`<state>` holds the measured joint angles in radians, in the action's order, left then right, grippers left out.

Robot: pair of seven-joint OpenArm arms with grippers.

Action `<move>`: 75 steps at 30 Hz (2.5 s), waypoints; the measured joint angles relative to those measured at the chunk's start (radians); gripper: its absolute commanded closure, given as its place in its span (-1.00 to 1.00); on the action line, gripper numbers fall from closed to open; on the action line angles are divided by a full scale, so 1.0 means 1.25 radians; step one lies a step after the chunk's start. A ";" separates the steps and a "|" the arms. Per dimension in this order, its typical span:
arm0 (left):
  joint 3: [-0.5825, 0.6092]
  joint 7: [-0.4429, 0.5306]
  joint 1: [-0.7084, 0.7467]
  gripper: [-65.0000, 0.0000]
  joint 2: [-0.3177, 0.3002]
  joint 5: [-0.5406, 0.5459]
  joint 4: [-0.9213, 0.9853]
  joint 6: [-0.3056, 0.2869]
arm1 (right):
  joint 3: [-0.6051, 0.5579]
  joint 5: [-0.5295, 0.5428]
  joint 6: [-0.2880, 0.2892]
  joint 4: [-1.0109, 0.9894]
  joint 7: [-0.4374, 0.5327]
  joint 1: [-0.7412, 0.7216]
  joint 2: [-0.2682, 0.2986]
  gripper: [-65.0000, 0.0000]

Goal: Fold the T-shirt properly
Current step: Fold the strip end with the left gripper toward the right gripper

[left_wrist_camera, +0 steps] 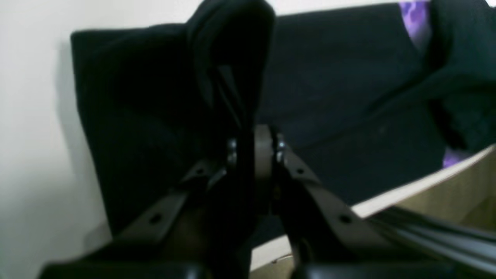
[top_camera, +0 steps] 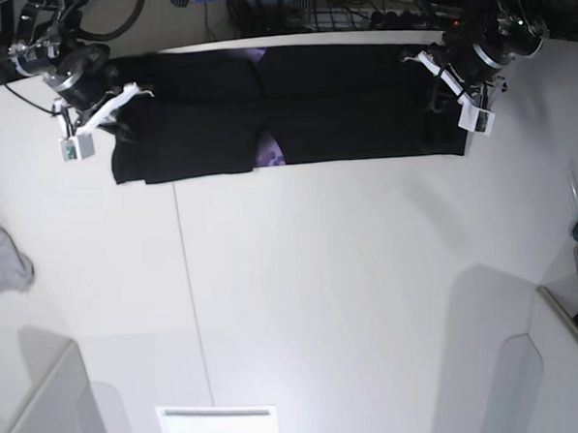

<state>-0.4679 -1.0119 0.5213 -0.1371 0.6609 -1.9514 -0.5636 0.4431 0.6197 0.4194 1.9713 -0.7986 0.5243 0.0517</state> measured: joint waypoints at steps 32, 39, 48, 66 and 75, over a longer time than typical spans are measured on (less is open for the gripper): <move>0.210 -0.002 -0.057 1.00 0.043 0.001 -0.001 0.099 | 0.000 -0.001 0.000 -0.009 0.002 0.000 0.000 1.00; 0.255 -0.002 -0.072 1.00 0.045 0.003 0.004 0.118 | 0.000 -0.002 0.000 -0.009 0.002 0.000 0.000 1.00; 0.255 -0.040 -0.074 1.00 0.054 0.001 0.004 0.123 | 0.000 -0.002 0.000 -0.009 0.002 0.000 0.000 1.00; 0.255 -0.050 -0.085 1.00 0.054 0.001 0.004 0.123 | 0.000 0.000 -0.001 -0.028 0.001 -0.013 0.000 1.00; 0.255 -0.051 -0.085 1.00 0.054 0.001 0.004 0.123 | 0.000 -0.002 -0.001 -0.029 0.002 -0.012 0.000 1.00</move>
<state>-0.1486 -1.0752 0.4156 -0.0700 0.6621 -1.9465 -0.4099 0.4431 0.6178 0.4179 1.9347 -0.7967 0.5098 0.0517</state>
